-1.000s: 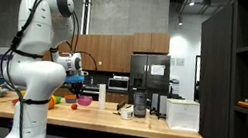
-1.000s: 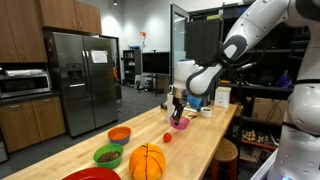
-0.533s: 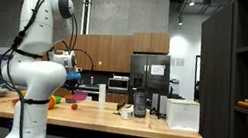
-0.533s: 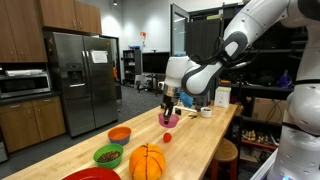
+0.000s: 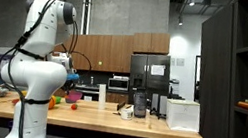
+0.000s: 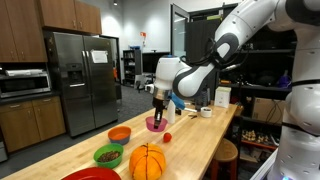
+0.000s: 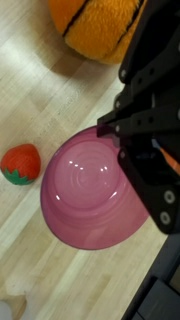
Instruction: Put the purple bowl in the orange bowl
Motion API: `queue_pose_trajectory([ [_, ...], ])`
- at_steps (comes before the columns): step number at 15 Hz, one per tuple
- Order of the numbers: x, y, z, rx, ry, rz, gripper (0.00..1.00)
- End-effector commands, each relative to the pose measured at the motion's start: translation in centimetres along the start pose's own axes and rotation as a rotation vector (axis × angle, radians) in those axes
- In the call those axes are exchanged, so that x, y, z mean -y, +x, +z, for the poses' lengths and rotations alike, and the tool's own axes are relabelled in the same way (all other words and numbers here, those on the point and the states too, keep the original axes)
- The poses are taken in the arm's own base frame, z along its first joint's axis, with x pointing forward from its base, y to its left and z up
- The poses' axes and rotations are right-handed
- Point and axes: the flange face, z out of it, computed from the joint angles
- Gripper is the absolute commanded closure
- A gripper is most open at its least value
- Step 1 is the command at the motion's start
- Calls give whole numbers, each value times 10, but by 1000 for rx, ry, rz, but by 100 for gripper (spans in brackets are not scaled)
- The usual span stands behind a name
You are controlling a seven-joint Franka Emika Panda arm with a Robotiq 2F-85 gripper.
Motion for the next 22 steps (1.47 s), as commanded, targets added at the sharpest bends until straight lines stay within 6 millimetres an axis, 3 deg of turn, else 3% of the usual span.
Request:
queue_pose_trajectory([
  [1,1,23,5,-16,2,-133,99],
  [11,14,71,13,-61,0,-398,99],
  [22,2,123,23,-120,3,-562,99],
])
